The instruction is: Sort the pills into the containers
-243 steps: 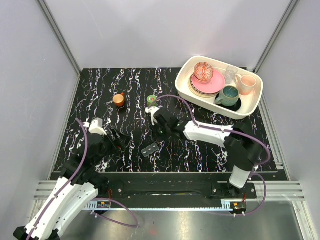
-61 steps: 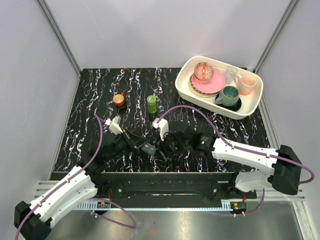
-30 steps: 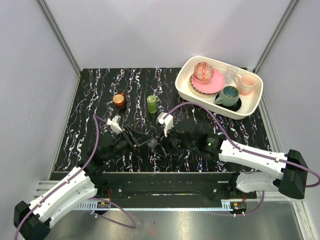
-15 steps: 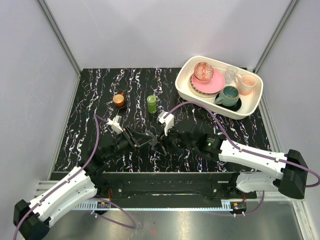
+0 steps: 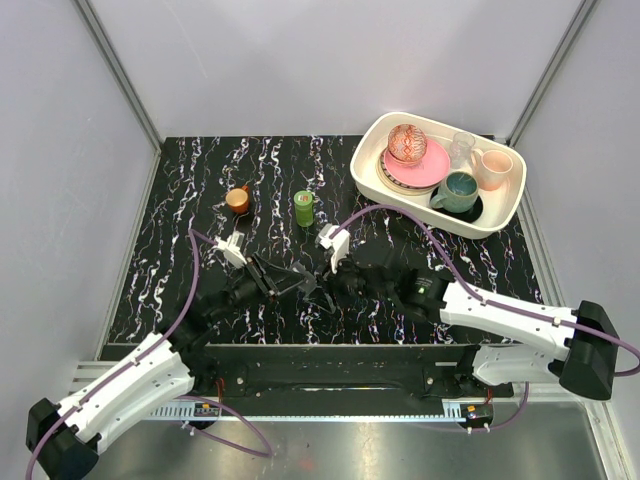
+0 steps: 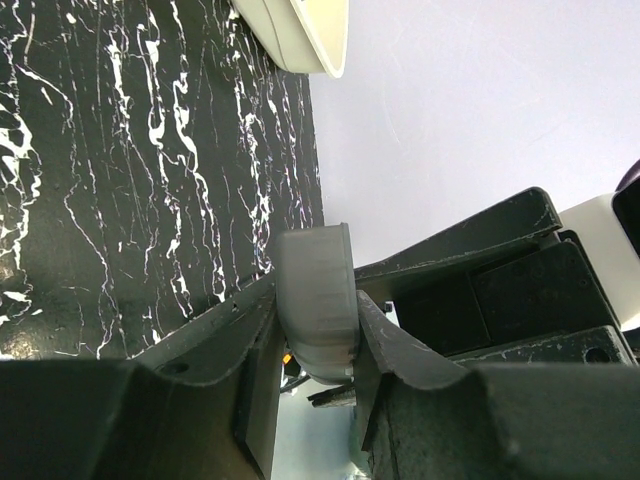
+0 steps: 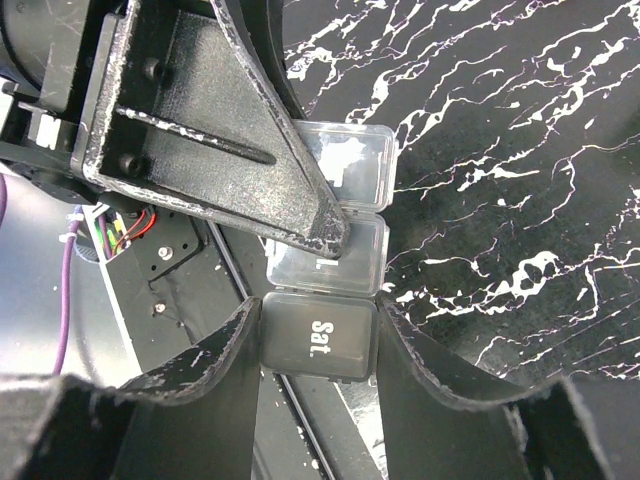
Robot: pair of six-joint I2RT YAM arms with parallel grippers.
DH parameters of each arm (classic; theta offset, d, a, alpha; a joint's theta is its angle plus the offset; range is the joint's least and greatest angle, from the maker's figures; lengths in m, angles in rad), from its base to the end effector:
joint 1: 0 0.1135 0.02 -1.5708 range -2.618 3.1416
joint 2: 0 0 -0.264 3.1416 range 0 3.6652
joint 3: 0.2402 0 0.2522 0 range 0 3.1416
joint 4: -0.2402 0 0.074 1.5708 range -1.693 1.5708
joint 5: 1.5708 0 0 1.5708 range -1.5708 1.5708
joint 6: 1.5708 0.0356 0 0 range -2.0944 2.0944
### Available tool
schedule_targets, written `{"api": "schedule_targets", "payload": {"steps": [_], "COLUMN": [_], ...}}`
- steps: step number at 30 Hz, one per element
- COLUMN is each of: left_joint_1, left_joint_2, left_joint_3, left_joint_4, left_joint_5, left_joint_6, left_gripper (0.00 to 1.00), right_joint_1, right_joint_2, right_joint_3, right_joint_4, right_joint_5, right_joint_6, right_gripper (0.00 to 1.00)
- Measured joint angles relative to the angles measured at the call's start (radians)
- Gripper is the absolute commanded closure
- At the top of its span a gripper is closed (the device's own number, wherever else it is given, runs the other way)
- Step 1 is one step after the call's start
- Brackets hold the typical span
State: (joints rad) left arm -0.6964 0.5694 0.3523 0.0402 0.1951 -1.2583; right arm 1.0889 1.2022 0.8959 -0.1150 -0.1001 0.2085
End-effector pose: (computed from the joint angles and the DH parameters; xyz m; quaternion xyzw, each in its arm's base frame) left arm 0.1160 -0.1060 0.2425 -0.1515 0.7506 -0.5714 0.2953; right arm 0.1249 0.2466 0.2984 -0.3818 0.7468 0.3615 0.4073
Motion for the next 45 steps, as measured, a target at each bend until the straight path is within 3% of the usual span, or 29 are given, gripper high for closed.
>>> {"api": "schedule_targets", "payload": {"steps": [17,29,45], "left_joint_1": [-0.010,-0.013,-0.014], "left_joint_2": [-0.034,-0.039,-0.058], "left_joint_3": [0.000,0.000,0.000], "left_joint_4": [0.017,0.046,0.058], "left_joint_5": [0.012,0.017,0.020], "left_joint_6": [-0.002,-0.002,0.031], "left_gripper": [1.00,1.00,1.00], "right_joint_1": [-0.023,-0.131,-0.212], "right_joint_2": [-0.045,-0.080,-0.146], "right_joint_3": [-0.011,-0.071,-0.083], "right_joint_4": [0.014,0.120,0.137], "right_joint_5": [-0.057,-0.236,-0.247], "right_joint_6": [0.118,0.299,0.389], "right_gripper": [0.68,0.44,0.39]}}
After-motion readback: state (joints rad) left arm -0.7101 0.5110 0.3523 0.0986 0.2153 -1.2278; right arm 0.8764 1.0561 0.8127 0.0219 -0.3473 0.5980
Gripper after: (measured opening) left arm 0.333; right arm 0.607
